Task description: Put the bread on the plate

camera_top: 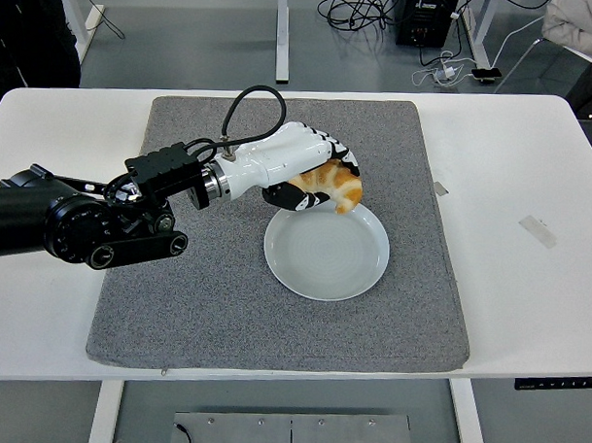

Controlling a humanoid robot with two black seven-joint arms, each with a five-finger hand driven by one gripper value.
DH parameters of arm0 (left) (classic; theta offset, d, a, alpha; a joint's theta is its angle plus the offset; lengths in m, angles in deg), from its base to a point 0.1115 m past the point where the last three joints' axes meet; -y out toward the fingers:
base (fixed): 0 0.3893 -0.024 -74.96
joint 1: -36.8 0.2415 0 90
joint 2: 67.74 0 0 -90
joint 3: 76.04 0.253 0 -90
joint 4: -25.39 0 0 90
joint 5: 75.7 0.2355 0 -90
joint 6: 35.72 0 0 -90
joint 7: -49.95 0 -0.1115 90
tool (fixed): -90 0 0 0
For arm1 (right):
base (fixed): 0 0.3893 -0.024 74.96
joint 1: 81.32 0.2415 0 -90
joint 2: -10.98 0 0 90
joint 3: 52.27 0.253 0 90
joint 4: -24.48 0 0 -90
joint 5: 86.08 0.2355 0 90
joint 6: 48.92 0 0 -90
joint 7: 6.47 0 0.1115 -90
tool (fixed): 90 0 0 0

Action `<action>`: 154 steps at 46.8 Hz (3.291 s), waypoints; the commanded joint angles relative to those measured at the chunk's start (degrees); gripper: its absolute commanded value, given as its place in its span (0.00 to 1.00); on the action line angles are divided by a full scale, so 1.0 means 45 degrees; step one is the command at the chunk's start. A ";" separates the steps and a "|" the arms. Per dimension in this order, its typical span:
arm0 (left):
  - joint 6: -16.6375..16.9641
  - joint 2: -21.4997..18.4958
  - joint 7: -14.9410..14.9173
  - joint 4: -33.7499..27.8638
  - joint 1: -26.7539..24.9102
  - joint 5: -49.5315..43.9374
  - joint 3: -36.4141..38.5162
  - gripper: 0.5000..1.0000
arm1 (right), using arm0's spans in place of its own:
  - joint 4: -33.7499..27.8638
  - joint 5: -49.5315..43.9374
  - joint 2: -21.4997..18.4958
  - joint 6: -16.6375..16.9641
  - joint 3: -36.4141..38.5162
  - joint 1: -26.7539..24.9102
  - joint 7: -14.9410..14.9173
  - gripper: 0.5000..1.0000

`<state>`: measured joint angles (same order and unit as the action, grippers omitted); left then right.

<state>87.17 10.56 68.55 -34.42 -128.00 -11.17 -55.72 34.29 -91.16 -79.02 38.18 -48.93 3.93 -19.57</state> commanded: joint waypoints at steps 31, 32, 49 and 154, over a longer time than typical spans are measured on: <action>0.0036 0.1036 0.0006 0.1103 0.1155 0.0368 0.0875 0.00 | -0.0011 -0.0003 0.0000 0.0000 0.0000 0.0001 0.0000 1.00; 0.0036 0.1036 0.0006 0.1103 0.1155 0.0368 0.0915 0.00 | 0.0008 -0.0003 0.0000 0.0000 0.0000 0.0001 0.0000 1.00; 0.0114 0.1016 0.0006 0.1103 0.1312 0.0368 0.1462 0.00 | 0.0008 -0.0003 0.0000 0.0000 0.0000 0.0001 0.0000 1.00; -0.3048 -0.1562 0.3643 0.1218 0.5725 -1.1700 -1.1544 0.79 | 0.0008 -0.0003 0.0000 0.0000 0.0000 0.0001 0.0000 1.00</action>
<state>75.33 3.19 84.95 -31.31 -103.47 -61.82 -104.78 34.28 -91.18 -79.02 38.18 -48.93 3.93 -19.57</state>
